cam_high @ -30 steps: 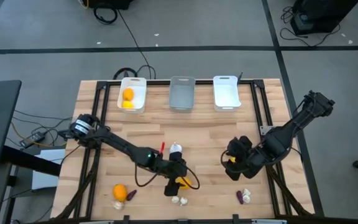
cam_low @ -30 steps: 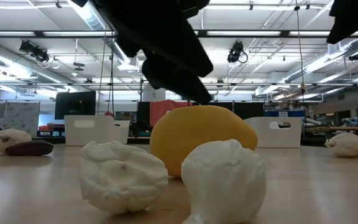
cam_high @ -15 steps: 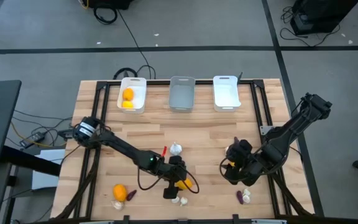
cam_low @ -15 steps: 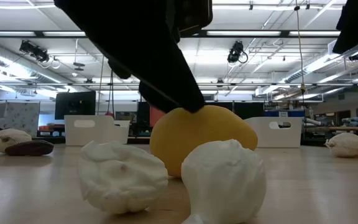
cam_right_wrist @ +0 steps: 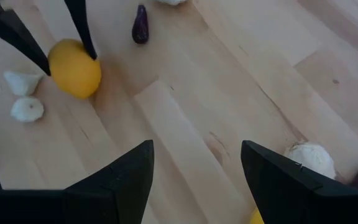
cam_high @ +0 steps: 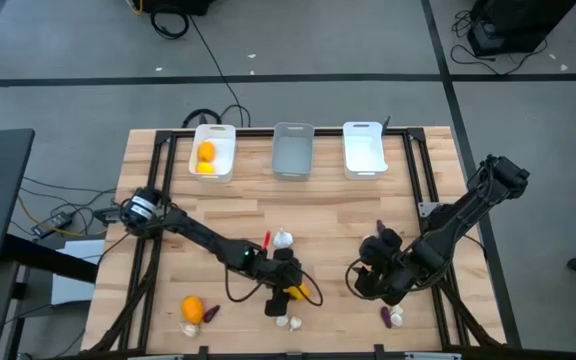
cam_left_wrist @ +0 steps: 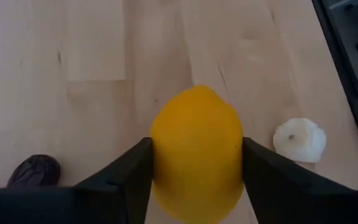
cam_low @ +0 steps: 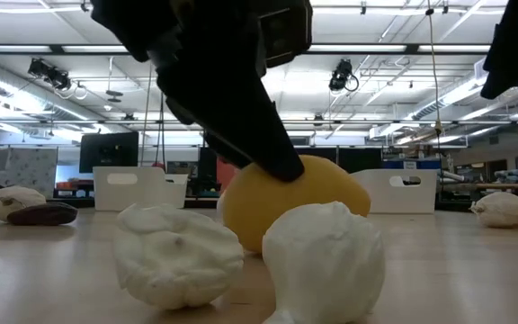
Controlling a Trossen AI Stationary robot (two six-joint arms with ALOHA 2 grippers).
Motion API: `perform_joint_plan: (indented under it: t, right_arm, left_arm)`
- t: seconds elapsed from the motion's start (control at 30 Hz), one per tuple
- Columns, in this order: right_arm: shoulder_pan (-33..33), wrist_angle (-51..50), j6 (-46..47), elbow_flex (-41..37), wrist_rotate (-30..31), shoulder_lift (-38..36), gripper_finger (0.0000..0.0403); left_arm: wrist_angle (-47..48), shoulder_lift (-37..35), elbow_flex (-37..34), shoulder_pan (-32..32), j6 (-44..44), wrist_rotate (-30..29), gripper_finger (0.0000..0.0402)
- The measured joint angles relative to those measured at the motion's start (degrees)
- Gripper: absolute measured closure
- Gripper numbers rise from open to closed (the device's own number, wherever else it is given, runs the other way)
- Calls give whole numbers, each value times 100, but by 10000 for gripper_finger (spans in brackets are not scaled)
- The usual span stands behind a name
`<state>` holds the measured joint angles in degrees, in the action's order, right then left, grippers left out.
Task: Sort produce into baskets
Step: Put the lemon into the left white bin
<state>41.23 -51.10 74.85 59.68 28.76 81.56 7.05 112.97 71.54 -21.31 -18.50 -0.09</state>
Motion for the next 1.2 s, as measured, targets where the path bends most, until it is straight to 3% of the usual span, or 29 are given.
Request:
perform_joint_plan:
  t: [0.2, 0.4, 0.67, 0.83, 1.0, 1.2]
  right_arm:
    - [0, 5, 140, 0, 104, -7, 151]
    - [-18, -19, 172, 0, 123, -7, 151]
    - [-160, -239, 975, 0, 183, -7, 151]
    - [-309, -614, 1715, 0, 109, -7, 151]
    - [-393, -782, 2266, 0, -75, -7, 151]
    - [-556, -816, 2442, 0, 50, -11, 151]
  left_arm:
    - [298, -99, 171, 267, -162, 215, 189]
    - [1452, -297, 939, 780, -137, 263, 188]
    - [3247, -304, 2169, 1758, 961, 433, 184]
    - [3266, -317, 2252, 2643, 1365, 552, 183]
    - [4018, -372, 2240, 3530, 1526, 562, 183]
    - [4581, -951, 2149, 4415, 2131, 523, 183]
